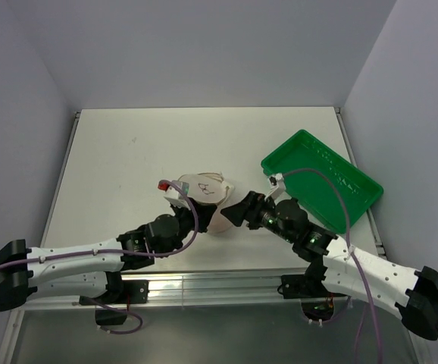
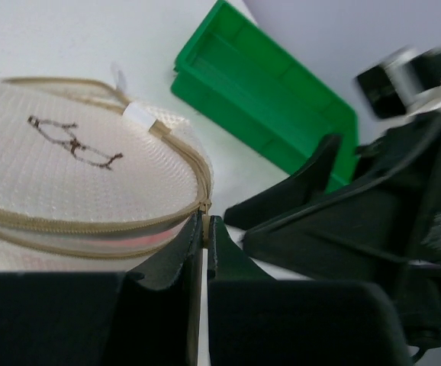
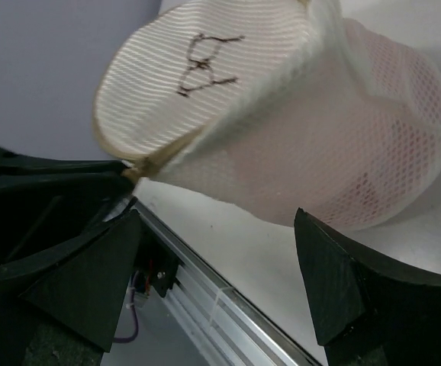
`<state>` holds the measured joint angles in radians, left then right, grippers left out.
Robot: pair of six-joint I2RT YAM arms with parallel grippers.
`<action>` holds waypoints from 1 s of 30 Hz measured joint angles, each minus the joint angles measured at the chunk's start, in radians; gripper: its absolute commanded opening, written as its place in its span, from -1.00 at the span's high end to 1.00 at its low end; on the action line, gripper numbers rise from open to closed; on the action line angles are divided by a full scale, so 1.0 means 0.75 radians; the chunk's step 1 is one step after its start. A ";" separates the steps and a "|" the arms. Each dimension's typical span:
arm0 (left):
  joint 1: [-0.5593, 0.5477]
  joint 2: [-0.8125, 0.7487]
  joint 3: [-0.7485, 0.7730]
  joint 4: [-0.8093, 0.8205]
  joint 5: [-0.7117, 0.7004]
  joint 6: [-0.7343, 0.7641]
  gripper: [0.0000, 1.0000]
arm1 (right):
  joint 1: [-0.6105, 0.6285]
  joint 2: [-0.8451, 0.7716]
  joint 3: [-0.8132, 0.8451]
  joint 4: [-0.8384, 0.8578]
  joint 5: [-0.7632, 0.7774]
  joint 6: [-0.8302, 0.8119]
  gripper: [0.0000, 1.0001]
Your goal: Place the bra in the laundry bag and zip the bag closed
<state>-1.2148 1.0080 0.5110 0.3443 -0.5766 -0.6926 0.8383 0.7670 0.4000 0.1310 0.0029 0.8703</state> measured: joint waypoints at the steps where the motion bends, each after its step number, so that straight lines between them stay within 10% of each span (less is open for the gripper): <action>1: -0.015 0.010 0.000 0.030 -0.009 0.002 1.00 | 0.027 -0.010 -0.038 0.018 0.037 0.046 -0.74; 9: -0.084 0.083 -0.001 0.145 -0.063 0.031 1.00 | 0.066 0.060 -0.060 0.120 0.168 0.168 -0.30; 26: -0.095 0.110 -0.001 0.164 -0.074 0.026 1.00 | 0.066 0.054 -0.028 0.173 0.270 0.169 -0.21; 30: -0.096 0.113 -0.001 0.164 -0.060 0.029 0.99 | 0.066 0.119 -0.024 0.171 0.297 0.170 0.35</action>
<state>-1.2865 1.0931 0.5102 0.4671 -0.6212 -0.6708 0.8875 0.8558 0.3817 0.2596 0.2253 0.9981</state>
